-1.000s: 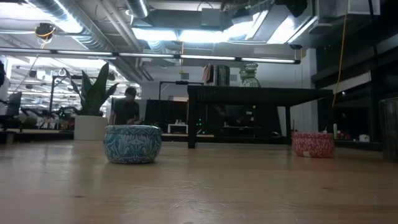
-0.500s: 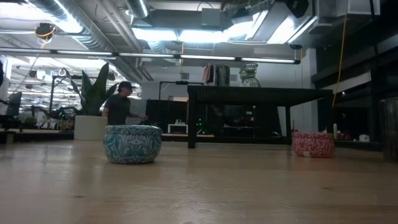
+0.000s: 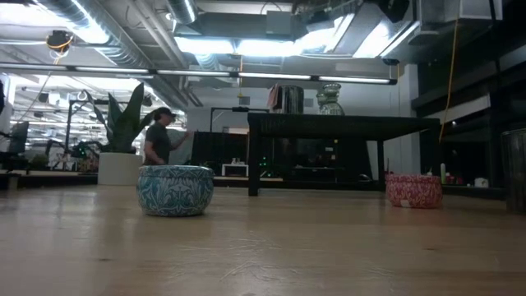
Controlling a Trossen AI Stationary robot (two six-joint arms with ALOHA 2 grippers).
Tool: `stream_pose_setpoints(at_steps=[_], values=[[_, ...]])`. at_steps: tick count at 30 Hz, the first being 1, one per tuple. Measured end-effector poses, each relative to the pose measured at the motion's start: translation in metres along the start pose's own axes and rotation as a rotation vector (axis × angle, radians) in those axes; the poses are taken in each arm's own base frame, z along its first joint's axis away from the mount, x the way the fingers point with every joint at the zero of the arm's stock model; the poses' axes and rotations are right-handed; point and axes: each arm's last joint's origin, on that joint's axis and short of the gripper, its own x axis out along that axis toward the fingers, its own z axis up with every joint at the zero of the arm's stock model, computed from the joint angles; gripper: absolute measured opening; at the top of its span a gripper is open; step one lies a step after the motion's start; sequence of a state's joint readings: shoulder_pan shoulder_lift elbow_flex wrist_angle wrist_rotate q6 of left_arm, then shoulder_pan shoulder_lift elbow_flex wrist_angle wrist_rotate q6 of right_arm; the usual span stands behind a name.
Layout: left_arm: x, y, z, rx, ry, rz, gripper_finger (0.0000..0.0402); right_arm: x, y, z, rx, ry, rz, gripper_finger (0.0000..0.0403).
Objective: Pick & Place candle stick holders
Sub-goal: Put the red scented candle on the shelf
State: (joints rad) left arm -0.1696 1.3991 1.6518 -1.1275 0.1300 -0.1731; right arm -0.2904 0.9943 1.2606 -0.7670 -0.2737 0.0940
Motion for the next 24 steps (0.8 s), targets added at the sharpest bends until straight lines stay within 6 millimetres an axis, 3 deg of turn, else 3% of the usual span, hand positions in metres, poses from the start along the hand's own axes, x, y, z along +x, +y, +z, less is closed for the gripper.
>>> stream_pose_setpoints(at_steps=[7, 18, 24], values=[[0.01, 0.004, -0.003, -0.001, 0.025, 0.087, 0.0218, 0.001, 0.005, -0.002, -0.009, 0.025, 0.021, 0.0], [0.013, 0.005, -0.002, -0.023, 0.029, 0.085, 0.0263, 0.001, 0.005, -0.003, -0.012, 0.029, 0.022, 0.0], [0.021, -0.004, -0.013, -0.037, 0.165, 0.073, 0.0287, 0.001, 0.005, -0.004, -0.009, 0.042, 0.02, 0.0]])
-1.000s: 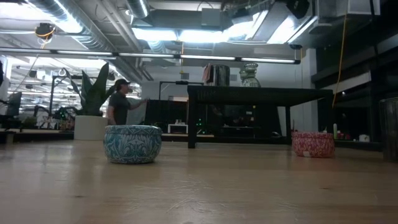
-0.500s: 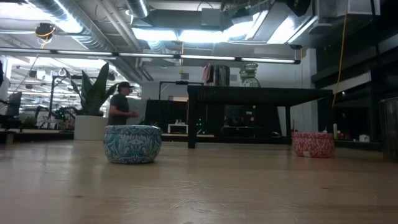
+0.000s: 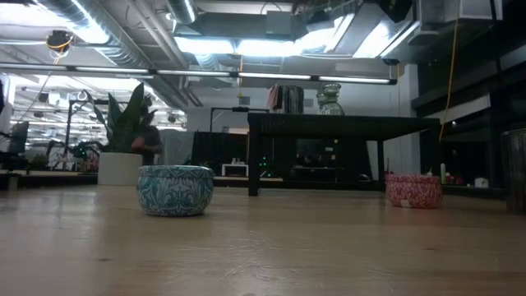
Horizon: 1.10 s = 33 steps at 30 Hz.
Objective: Pick & Place candle stick holders
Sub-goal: Put the red scented candle on the shelf
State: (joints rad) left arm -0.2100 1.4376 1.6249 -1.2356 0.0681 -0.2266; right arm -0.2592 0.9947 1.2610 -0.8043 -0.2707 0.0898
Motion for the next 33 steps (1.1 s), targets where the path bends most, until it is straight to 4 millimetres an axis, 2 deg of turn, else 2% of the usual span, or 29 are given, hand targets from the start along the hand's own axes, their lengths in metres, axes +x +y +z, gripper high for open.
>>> stream_pose_setpoints(at_steps=[4, 10, 15, 23, 29, 33], values=[[0.004, -0.01, -0.01, 0.028, 0.098, 0.017, 0.0298, 0.0, 0.0, 0.0, 0.0, 0.0, 0.0, 0.0], [0.007, -0.023, -0.016, 0.072, 0.102, 0.063, 0.0301, 0.0, 0.0, 0.0, 0.0, -0.001, 0.0, 0.0], [0.037, -0.028, -0.037, 0.102, 0.22, 0.086, 0.0301, 0.0, 0.0, 0.0, 0.0, -0.001, 0.0, 0.0], [0.085, -0.048, -0.079, 0.188, 0.349, 0.058, 0.0301, 0.0, 0.0, 0.0, 0.0, -0.001, 0.0, 0.0], [0.108, -0.061, -0.109, 0.161, 0.385, 0.063, 0.031, 0.0, 0.0, 0.0, 0.0, -0.001, 0.0, 0.0], [0.116, -0.07, -0.129, 0.171, 0.426, 0.079, 0.0322, 0.0, 0.0, 0.0, 0.0, 0.0, 0.0, 0.0]])
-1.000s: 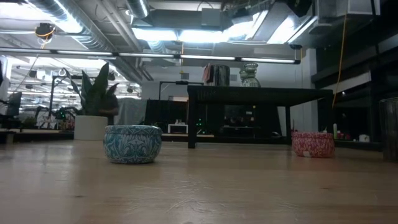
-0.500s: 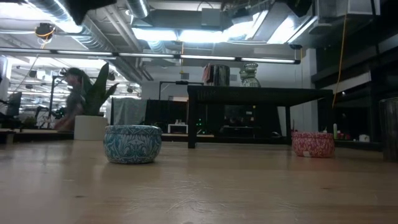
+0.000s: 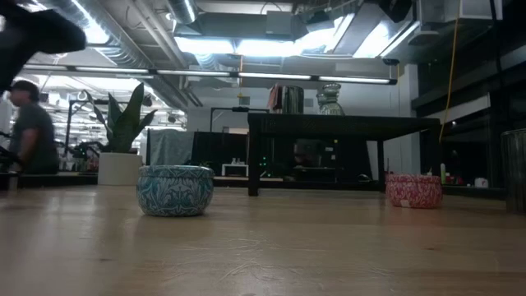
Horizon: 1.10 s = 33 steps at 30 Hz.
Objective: Pick & Place candle stick holders
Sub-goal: Put the red scented candle on the shelf
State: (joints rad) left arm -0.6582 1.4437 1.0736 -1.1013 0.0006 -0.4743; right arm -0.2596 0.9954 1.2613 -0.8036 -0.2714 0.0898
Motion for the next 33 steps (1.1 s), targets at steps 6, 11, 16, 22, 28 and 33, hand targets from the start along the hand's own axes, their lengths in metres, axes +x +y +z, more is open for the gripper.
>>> stream_pose_setpoints(at_steps=[6, 11, 16, 22, 28, 33], values=[[0.017, -0.015, -0.014, 0.022, 0.001, -0.006, 0.0339, 0.0, 0.0, 0.0, 0.0, 0.0, 0.0, 0.0], [0.029, -0.018, -0.021, -0.011, 0.008, 0.001, 0.0355, 0.0, 0.0, 0.0, 0.0, 0.0, 0.0, 0.0], [0.039, -0.016, -0.029, -0.065, 0.053, 0.0, 0.0364, 0.0, 0.0, 0.0, 0.0, 0.0, 0.001, 0.0], [0.05, -0.013, -0.033, -0.117, 0.06, -0.006, 0.0366, 0.0, 0.0, 0.0, 0.0, 0.0, 0.0, 0.0], [0.056, -0.013, -0.033, -0.126, 0.033, -0.021, 0.0366, 0.0, 0.0, 0.0, 0.0, 0.0, 0.0, 0.0], [0.056, -0.014, -0.03, -0.126, -0.005, -0.013, 0.0366, 0.0, 0.0, 0.0, 0.005, 0.0, 0.0, 0.0]])
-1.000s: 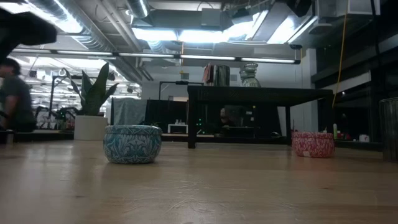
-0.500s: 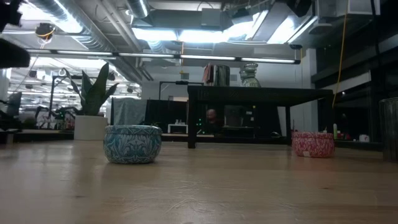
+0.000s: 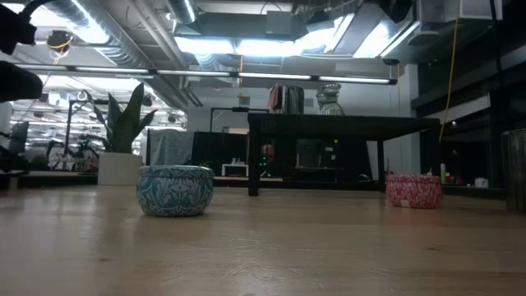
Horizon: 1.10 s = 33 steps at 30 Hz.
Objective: Pick & Place candle stick holders
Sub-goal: Put the red scented candle on the shelf
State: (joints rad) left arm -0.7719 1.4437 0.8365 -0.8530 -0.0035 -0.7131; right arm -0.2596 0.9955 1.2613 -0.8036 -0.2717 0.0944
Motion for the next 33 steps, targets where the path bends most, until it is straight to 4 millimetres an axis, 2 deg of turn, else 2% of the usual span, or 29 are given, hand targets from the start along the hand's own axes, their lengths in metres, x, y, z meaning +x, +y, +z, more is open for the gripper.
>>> stream_pose_setpoints(at_steps=[19, 33], values=[[0.018, 0.006, -0.007, -0.009, 0.013, -0.005, 0.0366, 0.0, 0.0, 0.0, 0.003, 0.0, 0.0, 0.0], [0.019, 0.002, -0.003, -0.007, -0.023, -0.05, 0.0365, 0.0, 0.0, 0.0, 0.003, 0.0, -0.013, 0.0]])
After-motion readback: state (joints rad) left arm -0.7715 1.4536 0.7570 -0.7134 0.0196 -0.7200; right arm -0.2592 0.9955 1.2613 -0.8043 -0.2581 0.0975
